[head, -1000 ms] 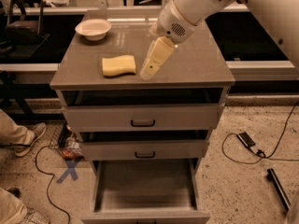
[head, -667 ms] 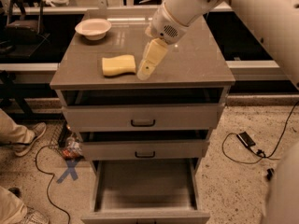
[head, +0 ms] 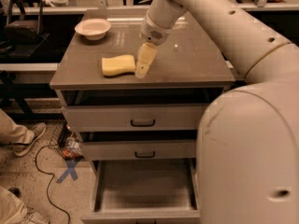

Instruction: Place sponge into bottom drawer

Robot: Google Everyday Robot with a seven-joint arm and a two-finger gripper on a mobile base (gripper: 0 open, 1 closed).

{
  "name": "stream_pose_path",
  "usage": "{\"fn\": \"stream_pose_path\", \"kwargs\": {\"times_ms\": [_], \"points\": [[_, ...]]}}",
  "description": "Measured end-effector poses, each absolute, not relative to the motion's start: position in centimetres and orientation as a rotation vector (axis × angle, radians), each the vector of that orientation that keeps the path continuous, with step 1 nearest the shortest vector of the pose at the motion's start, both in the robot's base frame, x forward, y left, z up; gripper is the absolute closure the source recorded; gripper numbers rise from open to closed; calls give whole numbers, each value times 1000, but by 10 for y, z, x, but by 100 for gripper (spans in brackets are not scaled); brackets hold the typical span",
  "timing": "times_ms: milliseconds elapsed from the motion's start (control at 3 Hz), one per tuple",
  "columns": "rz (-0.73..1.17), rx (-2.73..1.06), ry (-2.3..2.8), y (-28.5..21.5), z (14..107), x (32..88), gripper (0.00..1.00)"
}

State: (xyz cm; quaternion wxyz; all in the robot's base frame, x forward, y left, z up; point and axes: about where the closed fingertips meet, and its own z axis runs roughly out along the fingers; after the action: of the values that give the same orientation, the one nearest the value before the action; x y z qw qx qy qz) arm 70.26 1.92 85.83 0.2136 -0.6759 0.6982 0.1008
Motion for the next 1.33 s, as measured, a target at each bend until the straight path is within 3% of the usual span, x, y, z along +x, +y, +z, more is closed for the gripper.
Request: {"fn": "stream_pose_path", "kwargs": {"times_ms": [667, 1333], "points": [[222, -1992, 1944, 44, 832, 730, 0], [203, -2026, 1958, 52, 824, 735, 41]]}}
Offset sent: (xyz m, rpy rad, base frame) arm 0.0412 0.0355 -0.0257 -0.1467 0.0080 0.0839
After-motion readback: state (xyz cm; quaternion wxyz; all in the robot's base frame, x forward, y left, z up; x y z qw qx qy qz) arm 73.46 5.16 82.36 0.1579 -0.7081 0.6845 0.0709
